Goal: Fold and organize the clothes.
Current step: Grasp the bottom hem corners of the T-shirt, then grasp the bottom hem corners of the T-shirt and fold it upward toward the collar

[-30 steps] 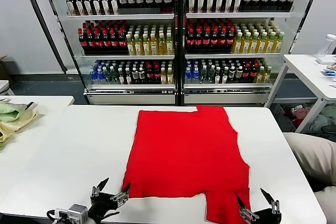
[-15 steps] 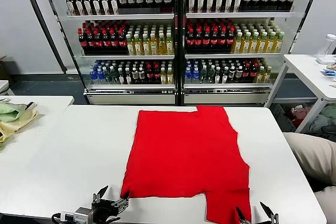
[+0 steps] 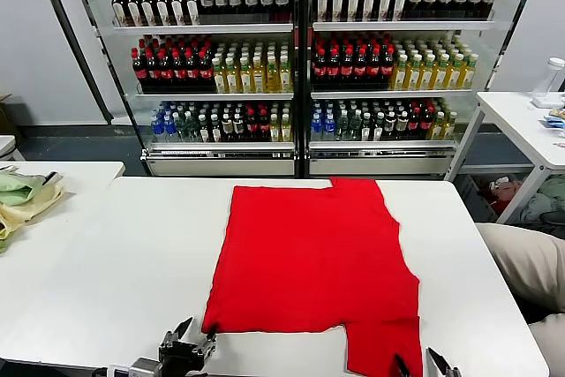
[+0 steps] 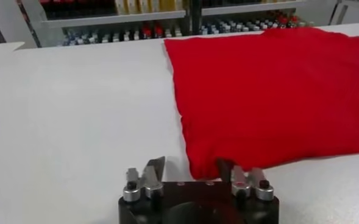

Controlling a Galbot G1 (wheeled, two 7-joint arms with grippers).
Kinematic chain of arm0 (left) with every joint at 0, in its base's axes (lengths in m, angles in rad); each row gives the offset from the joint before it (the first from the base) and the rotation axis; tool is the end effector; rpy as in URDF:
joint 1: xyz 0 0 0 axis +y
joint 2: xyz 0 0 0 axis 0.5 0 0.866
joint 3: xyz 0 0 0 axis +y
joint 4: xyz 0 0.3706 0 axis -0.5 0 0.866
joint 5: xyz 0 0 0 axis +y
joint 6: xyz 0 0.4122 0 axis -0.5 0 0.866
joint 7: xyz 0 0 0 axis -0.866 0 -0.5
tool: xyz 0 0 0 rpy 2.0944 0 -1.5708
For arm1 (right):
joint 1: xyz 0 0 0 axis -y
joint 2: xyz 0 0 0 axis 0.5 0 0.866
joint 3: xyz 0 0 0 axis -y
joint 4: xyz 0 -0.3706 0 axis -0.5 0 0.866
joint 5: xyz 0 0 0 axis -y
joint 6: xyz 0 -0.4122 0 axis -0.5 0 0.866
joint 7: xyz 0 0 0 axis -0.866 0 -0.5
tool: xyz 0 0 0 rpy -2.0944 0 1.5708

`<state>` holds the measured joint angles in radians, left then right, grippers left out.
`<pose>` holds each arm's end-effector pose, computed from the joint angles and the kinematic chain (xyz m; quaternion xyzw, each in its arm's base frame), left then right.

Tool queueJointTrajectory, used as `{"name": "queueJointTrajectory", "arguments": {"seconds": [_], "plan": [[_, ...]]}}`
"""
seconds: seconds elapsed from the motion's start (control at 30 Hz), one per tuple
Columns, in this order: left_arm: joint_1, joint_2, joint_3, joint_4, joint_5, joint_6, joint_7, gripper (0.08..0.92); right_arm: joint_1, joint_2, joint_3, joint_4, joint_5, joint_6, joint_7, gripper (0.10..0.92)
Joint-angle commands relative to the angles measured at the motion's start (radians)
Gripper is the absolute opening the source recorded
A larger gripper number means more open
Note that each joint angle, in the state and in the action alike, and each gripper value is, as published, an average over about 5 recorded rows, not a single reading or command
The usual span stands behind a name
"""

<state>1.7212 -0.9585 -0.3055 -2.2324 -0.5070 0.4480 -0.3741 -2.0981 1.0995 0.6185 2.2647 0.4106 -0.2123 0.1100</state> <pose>0.1629 0.0099 -0.3048 -0.0843 -0.9452 -0.0438 0.3124 0.0858 -0.0753 -0.3144 0.0613 -0.9548 0.0142 0.2905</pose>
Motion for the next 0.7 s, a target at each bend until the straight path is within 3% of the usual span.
{"name": "queueJointTrajectory", "arguments": {"seconds": [0.03,0.33,0.47,0.7], "plan": [[-0.003,-0.004,0.032,0.012,0.001,-0.005,-0.003,0.412,-0.003,0.001,-0.008,-0.008,0.014,-0.005,0.004,0.405],[-0.001,0.003,0.006,-0.011,0.018,-0.020,-0.005,0.153,-0.014,-0.010,0.032,0.058,0.031,0.016,-0.021,0.153],[0.103,0.023,-0.042,-0.089,0.016,-0.032,-0.020,0.086,-0.109,-0.009,0.074,0.149,-0.022,0.041,-0.032,0.118],[0.314,0.090,-0.143,-0.189,0.036,-0.063,-0.058,0.083,-0.254,-0.001,0.166,0.232,-0.057,0.065,-0.050,0.117]]}}
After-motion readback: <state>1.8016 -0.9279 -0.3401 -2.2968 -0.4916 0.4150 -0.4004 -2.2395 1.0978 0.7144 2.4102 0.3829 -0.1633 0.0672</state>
